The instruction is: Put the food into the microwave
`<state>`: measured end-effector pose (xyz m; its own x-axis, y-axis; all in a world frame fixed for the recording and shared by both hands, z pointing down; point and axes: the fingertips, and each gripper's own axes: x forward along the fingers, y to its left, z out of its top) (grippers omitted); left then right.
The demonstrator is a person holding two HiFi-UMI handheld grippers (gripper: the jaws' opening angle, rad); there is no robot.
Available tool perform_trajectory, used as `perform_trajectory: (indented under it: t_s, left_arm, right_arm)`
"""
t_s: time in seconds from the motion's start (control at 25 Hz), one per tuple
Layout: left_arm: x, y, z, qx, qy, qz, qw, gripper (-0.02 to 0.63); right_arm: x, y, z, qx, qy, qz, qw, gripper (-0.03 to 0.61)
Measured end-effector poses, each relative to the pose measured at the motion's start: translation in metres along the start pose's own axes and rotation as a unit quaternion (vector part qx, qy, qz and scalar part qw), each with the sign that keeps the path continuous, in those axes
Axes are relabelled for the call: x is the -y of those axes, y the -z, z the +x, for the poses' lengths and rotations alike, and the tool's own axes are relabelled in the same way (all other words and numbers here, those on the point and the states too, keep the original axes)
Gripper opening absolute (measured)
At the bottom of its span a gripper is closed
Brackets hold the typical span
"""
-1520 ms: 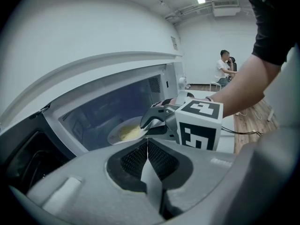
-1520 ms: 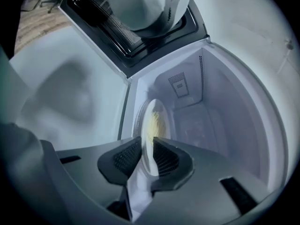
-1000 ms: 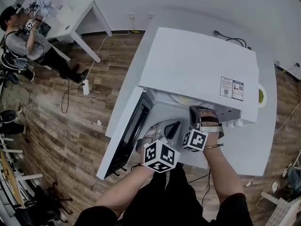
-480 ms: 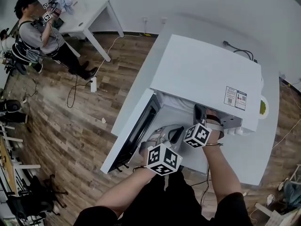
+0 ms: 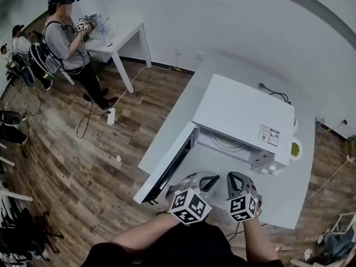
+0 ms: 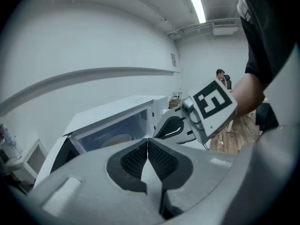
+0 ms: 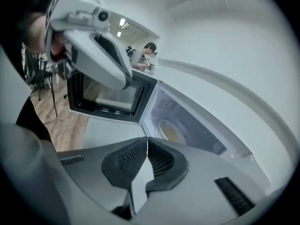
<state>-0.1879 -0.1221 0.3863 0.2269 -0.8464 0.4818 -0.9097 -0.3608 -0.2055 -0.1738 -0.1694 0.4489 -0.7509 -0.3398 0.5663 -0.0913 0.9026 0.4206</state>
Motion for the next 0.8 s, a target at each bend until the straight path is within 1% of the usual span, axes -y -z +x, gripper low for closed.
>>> perform_trajectory:
  t_s: [0.08, 0.12, 0.16, 0.24, 0.32, 0.36, 0.52, 0.64, 0.8]
  left_arm:
    - [0.01, -0.007, -0.018, 0.015, 0.009, 0.004, 0.9998, 0.008]
    - [0.015, -0.009, -0.026, 0.021, 0.015, 0.006, 0.9997, 0.008]
    - [0.02, -0.01, -0.035, 0.026, 0.021, 0.007, 0.9994, 0.008]
    - [0.026, -0.011, -0.05, 0.037, 0.034, 0.005, 0.9987, 0.008]
    - [0.03, -0.013, -0.061, 0.05, 0.048, -0.004, 0.9976, 0.008]
    - [0.032, -0.016, -0.067, 0.057, 0.054, -0.01, 0.9968, 0.008]
    - [0.038, -0.03, -0.086, 0.087, 0.069, -0.044, 0.9928, 0.008]
    - [0.044, -0.041, -0.101, 0.1, 0.073, -0.065, 0.9902, 0.008]
    - [0.054, -0.072, -0.115, 0.134, 0.067, -0.089, 0.9847, 0.008]
  right_arm:
    - [-0.009, -0.012, -0.03, 0.018, -0.008, 0.07, 0.997, 0.017]
    - [-0.013, -0.018, -0.044, 0.031, -0.013, 0.109, 0.993, 0.015]
    - [-0.018, -0.026, -0.057, 0.046, -0.016, 0.148, 0.988, 0.017]
    - [-0.023, -0.039, -0.078, 0.077, -0.019, 0.219, 0.973, 0.015]
    - [-0.025, -0.049, -0.095, 0.099, -0.016, 0.273, 0.957, 0.015]
    - [-0.026, -0.053, -0.102, 0.108, -0.014, 0.29, 0.951, 0.015]
    - [-0.031, -0.068, -0.127, 0.136, -0.021, 0.319, 0.938, 0.015]
    - [-0.033, -0.085, -0.148, 0.175, -0.04, 0.345, 0.921, 0.015]
    - [-0.015, -0.108, -0.186, 0.24, -0.058, 0.341, 0.907, 0.015]
